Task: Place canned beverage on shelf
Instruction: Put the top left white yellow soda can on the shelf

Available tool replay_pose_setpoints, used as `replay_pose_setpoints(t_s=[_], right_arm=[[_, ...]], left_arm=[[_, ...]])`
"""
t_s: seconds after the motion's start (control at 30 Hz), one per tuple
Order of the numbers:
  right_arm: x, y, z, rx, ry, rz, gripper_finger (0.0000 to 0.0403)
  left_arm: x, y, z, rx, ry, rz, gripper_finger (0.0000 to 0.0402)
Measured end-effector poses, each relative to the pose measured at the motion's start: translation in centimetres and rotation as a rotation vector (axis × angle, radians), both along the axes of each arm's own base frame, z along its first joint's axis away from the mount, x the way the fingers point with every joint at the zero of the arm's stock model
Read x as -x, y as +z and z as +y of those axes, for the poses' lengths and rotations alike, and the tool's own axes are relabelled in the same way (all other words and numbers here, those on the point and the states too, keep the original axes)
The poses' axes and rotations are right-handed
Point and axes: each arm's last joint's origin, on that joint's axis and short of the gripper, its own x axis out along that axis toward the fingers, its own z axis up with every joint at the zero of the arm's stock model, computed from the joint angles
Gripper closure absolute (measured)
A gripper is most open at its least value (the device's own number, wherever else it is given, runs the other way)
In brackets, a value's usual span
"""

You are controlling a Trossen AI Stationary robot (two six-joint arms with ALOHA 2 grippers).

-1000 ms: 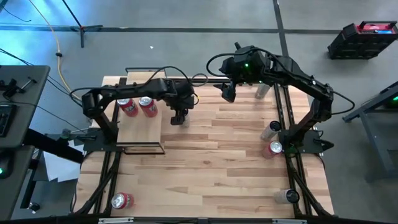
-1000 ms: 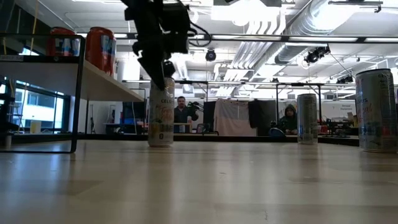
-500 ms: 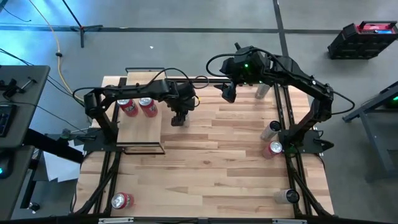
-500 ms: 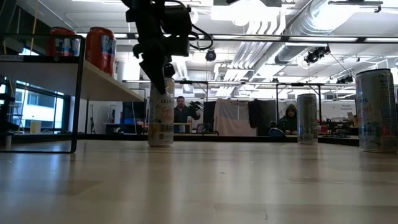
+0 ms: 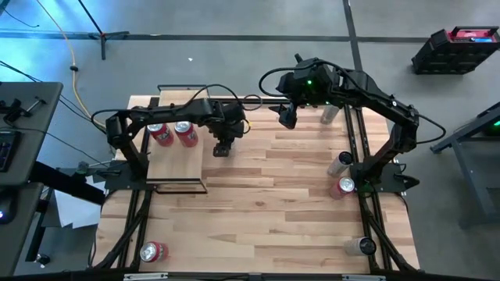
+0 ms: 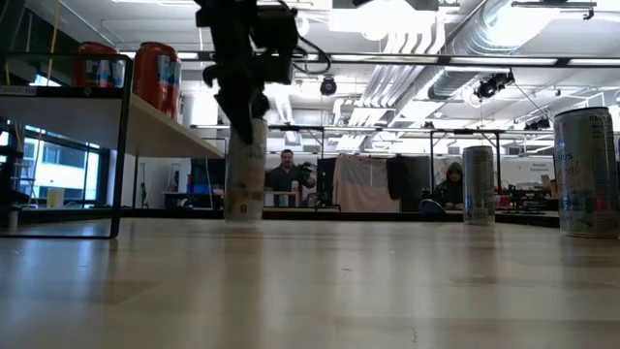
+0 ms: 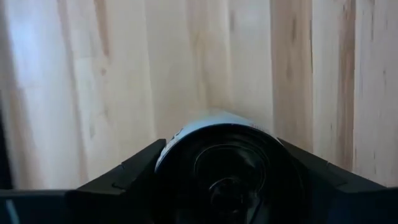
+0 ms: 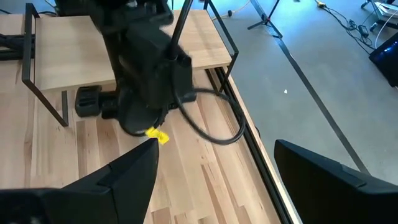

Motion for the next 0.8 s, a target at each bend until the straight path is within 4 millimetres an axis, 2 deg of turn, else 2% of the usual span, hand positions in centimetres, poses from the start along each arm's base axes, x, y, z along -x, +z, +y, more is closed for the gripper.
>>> replay_pose_setpoints(t_s=[0.2, 0.4, 0.6, 0.8], right_arm=[[0.0, 0.0, -0.1, 0.011, 0.006, 0.004, 0.0098], [-0.1, 0.1, -0.1, 0.016, 0.008, -0.009, 0.0098], [-0.1, 0.2, -0.1, 0.013, 0.004, -0.015, 0.0098], [0.0, 0.0, -0.1, -0.01, -0.01, -0.005, 0.0098]], left_arm=[[1.0, 6.1, 0.1, -0.043, -0.011, -0.092, 0.0158], [3.2, 12.2, 1.6, -0.067, 0.042, -0.153, 0.0158], [6.1, 16.6, 3.0, -0.097, 0.09, -0.284, 0.0158], [10.5, 18.7, 3.9, -0.15, 0.18, -0.315, 0.0158]])
